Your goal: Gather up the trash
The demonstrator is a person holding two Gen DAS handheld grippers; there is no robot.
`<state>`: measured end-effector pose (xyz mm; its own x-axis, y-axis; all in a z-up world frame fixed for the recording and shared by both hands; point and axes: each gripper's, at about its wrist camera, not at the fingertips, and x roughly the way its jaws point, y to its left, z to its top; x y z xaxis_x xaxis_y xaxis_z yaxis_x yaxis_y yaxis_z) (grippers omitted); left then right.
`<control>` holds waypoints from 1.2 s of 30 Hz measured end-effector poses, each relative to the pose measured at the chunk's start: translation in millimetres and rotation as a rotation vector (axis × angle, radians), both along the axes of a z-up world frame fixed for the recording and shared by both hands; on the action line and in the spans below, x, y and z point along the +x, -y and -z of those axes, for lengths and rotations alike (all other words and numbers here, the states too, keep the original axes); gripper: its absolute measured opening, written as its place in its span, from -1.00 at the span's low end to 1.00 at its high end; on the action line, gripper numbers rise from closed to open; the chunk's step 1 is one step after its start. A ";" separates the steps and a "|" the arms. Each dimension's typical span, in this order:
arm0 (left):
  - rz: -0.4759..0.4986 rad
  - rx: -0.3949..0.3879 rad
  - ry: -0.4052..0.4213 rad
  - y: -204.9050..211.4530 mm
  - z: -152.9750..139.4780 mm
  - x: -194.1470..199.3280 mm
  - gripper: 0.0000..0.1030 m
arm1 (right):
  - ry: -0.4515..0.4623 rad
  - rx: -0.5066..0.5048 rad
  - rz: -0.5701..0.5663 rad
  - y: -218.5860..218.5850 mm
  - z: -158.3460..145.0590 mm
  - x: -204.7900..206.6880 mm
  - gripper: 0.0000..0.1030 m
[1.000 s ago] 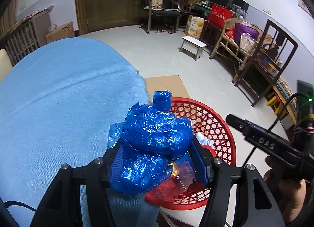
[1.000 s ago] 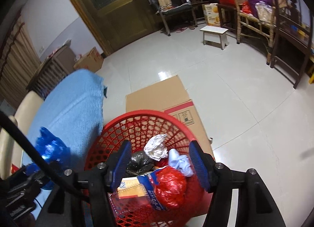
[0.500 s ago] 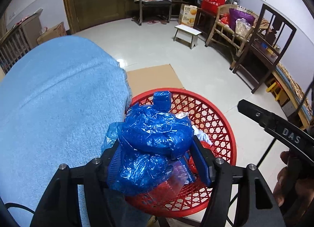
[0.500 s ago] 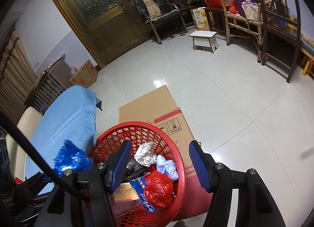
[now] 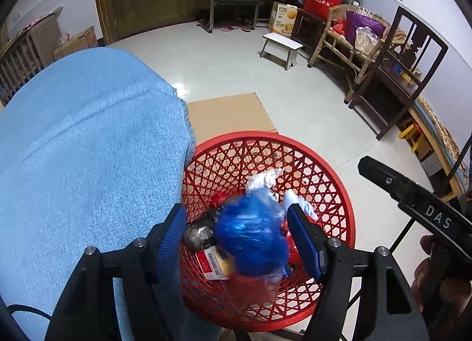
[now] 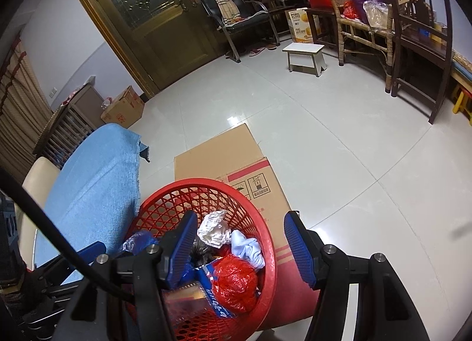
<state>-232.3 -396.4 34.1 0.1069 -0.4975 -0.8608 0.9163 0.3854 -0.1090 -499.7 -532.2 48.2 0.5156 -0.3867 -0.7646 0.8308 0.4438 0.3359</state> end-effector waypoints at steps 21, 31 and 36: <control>-0.119 -0.139 0.076 -70.3 -50.9 15.3 0.39 | -0.029 -0.083 -0.048 -48.6 -18.9 11.3 0.32; -0.158 -0.176 0.073 -119.2 -59.0 20.5 0.39 | -0.108 -0.115 -0.120 -98.0 -12.3 17.5 0.43; -0.182 -0.212 0.070 -136.1 -64.6 24.0 0.63 | -0.146 -0.130 -0.156 -114.8 -9.7 23.3 0.48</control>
<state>-208.3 -260.3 98.6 0.2663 -0.6325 -0.7273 0.8423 0.5196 -0.1434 -476.4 -417.4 57.9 0.4648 -0.4104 -0.7845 0.7841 0.6024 0.1494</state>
